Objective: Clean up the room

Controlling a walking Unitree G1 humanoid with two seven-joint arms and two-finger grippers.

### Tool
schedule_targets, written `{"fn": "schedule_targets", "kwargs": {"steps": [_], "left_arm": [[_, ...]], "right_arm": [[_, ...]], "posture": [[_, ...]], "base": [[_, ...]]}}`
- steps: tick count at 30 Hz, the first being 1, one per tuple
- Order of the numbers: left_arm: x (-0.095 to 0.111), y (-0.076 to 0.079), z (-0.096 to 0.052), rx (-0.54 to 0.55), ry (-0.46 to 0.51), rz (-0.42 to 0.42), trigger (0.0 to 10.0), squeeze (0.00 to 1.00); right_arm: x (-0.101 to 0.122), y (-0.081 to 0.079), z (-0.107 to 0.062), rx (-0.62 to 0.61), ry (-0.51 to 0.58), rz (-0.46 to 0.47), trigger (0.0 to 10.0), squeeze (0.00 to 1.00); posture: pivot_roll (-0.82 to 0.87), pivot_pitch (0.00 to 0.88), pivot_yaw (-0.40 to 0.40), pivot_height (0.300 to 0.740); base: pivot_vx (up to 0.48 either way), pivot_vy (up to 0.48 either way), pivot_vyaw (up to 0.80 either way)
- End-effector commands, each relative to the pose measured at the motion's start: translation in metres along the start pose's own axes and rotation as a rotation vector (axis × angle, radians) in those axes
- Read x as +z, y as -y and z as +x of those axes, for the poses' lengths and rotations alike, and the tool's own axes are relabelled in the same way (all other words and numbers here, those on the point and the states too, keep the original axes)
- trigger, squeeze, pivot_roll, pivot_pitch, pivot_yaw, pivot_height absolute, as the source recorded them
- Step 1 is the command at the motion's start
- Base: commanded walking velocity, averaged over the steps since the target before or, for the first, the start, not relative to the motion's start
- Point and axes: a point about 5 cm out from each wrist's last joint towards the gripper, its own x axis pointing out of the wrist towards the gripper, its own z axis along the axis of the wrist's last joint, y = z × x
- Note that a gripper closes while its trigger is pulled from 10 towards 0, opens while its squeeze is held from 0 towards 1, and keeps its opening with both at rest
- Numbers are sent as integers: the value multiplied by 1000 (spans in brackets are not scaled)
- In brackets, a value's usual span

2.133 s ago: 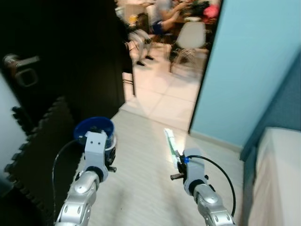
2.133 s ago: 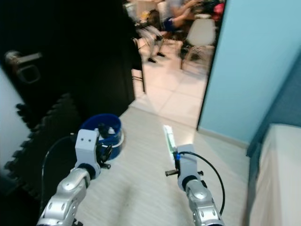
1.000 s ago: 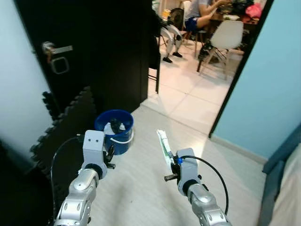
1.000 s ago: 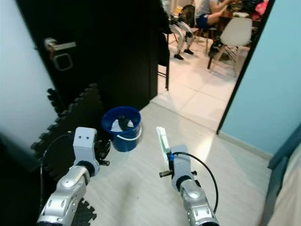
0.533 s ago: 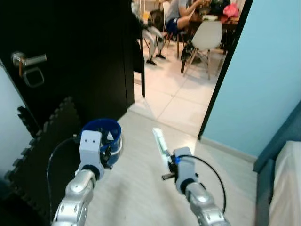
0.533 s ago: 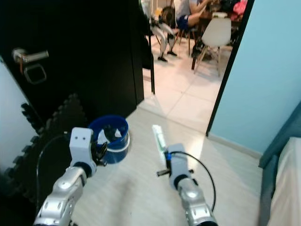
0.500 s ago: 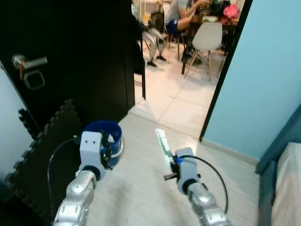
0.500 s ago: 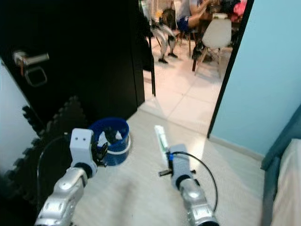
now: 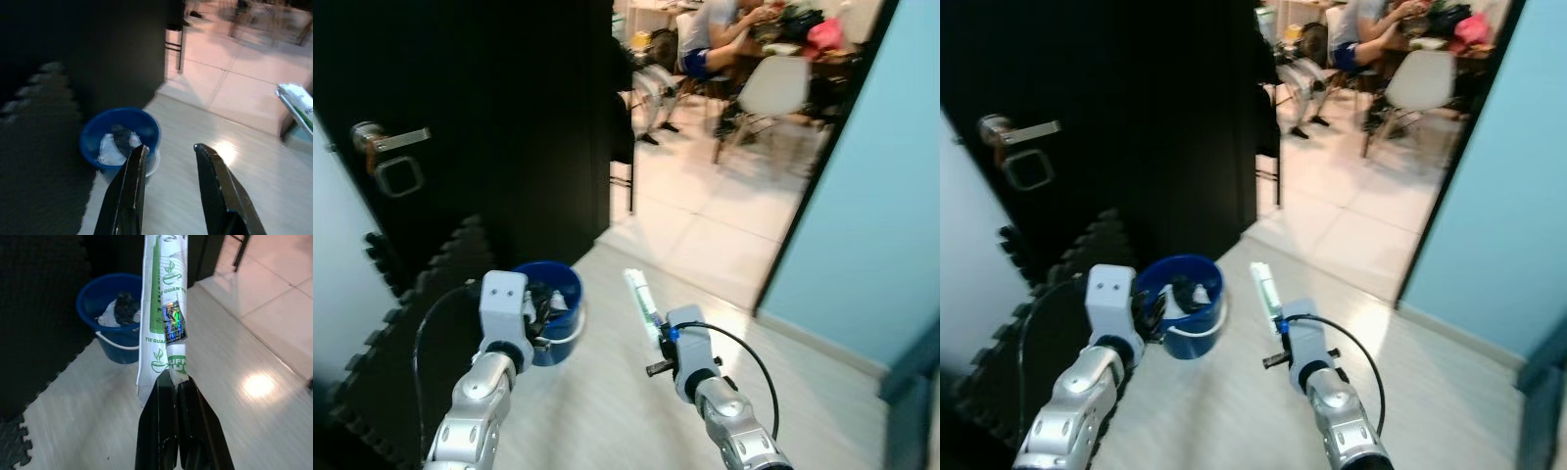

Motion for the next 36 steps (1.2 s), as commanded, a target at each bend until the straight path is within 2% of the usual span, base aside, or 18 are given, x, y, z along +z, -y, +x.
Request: {"fn": "schedule_targets", "kwargs": {"steps": [1,26,31,36], "left_arm": [[-2,-5,-1,12,-12,12,10000,0],[-4,-6,-2,-2,-29,26,10000,0],[-3,-5,-2,-3,-27,24,10000,0],[-3,-5,-2,-1,-27,24,10000,0]], "right_arm": [[4,-6,3,9,22,24,10000,0],[-1,-11,7,32,-16,-32,10000,0],[1,-11,8,36,-15,-50,10000,0],[1,-10,9,29,-7,-38,10000,0]], "posture": [[101,17,-15,740],[112,27,-13,740],[113,27,-16,740],[115,29,-17,740]], "base": [[368,0,0],[361,0,0],[355,0,750],[355,0,183]]}}
